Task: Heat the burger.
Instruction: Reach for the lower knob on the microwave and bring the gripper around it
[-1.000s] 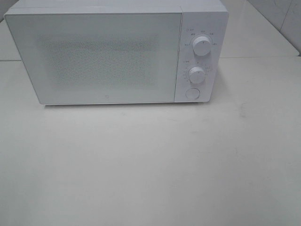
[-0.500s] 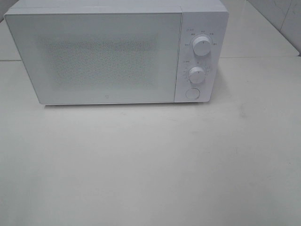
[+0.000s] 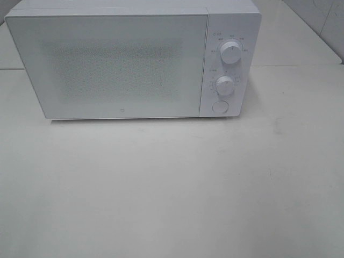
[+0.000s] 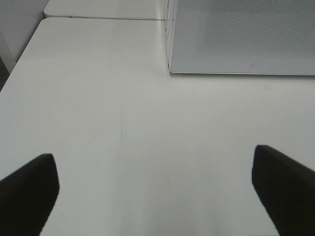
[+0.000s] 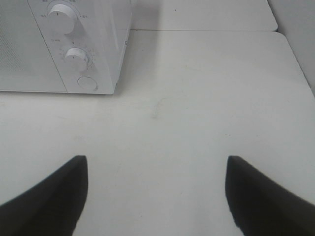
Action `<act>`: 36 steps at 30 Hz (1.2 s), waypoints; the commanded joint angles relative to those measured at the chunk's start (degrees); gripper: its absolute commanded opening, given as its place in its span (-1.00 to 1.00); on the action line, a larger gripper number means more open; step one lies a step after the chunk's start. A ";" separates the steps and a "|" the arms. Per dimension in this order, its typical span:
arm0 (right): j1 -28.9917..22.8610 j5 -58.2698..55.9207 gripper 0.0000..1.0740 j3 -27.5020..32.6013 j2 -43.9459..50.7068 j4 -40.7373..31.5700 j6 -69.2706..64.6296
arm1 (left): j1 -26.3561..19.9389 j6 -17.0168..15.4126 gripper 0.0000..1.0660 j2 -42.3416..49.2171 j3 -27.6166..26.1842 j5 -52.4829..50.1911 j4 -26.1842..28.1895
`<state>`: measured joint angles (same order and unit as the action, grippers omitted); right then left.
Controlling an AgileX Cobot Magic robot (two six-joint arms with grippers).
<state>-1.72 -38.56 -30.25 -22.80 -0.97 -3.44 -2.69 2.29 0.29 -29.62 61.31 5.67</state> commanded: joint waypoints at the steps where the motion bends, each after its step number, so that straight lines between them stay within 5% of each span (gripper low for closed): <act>1: 0.17 2.52 0.40 -0.23 -1.55 -0.23 -0.34 | -0.29 -0.29 0.88 0.97 0.06 0.11 0.23; 17: 0.17 14.44 0.40 0.34 -13.52 -0.23 -1.20 | -0.29 -0.29 0.88 0.97 0.06 0.11 0.23; 36: 0.17 44.69 0.40 10.54 -26.76 -0.23 -6.65 | -0.29 -0.29 0.88 0.97 0.06 0.11 0.23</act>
<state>-1.72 3.84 -19.82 -49.62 -1.09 -9.11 -2.69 2.23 0.29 -29.62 61.31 5.67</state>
